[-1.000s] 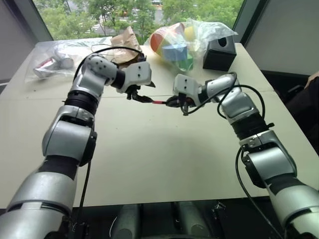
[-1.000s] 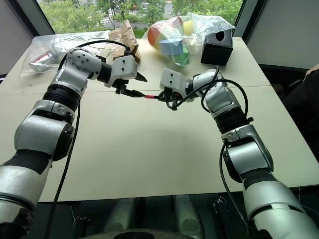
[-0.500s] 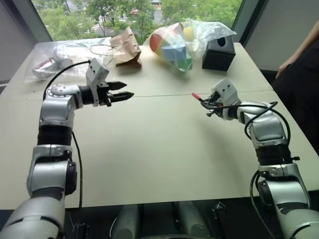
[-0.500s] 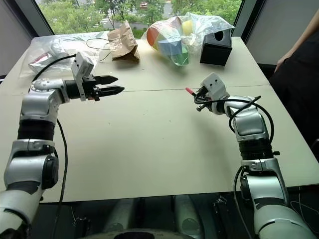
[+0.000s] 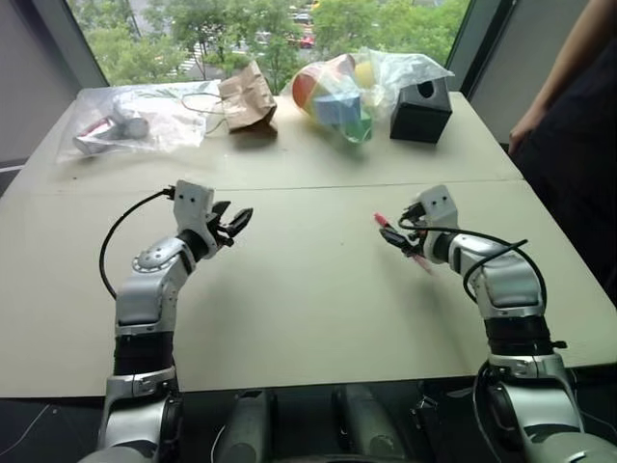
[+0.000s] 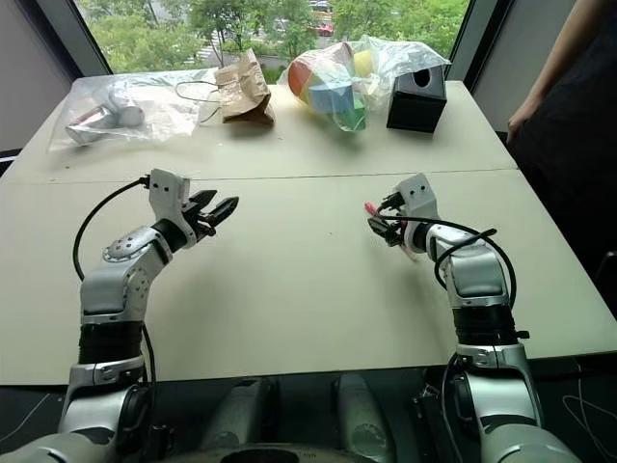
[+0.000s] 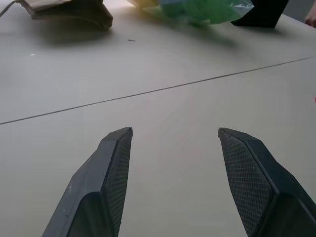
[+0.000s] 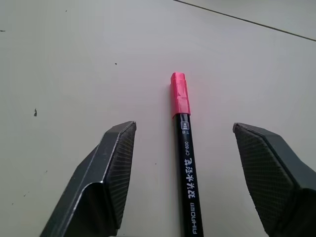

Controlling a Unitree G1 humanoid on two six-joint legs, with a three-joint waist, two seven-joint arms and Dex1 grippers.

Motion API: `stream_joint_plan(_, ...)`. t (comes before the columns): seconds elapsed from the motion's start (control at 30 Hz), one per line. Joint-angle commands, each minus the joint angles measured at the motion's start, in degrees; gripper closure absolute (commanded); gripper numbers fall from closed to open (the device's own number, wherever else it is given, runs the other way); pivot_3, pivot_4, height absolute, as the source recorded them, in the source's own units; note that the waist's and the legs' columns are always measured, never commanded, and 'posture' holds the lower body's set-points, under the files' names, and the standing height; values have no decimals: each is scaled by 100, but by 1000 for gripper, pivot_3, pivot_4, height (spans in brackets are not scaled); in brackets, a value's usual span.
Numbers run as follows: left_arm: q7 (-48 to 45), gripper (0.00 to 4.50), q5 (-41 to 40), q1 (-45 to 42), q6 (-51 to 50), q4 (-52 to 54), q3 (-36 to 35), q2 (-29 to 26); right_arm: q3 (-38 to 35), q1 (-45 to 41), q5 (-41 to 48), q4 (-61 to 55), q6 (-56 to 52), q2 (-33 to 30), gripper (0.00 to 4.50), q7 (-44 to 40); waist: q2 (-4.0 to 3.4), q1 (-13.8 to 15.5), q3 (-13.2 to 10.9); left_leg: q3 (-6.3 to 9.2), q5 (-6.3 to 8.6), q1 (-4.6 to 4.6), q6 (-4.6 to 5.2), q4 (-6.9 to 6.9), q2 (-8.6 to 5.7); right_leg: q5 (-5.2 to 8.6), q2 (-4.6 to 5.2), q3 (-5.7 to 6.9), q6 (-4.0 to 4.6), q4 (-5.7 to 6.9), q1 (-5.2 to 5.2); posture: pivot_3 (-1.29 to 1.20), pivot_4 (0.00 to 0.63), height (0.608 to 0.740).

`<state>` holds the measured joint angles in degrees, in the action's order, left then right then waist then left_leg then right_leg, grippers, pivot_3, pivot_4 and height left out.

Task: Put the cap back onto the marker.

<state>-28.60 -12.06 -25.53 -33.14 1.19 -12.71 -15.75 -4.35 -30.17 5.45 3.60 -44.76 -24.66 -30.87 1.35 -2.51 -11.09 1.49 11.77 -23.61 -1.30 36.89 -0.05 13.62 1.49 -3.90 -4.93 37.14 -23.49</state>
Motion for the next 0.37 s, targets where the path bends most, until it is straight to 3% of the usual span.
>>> stream_joint_plan(0.03,229,1614,-80,-153,301,30,-151,-130,-252,-157,177,-360,-61,-145,30,104,0,3,0,-1,0,0,0,-4,-1,1,1,0,-2,-5,1,0,150,740)
stream_joint_plan(0.37,139,1614,-426,198,82,265,-286,-787,-875,569,686,-1399,-242,-1115,30,-240,1,6,0,-4,1,-1,0,-22,0,7,5,-3,-6,-21,-1,0,150,740)
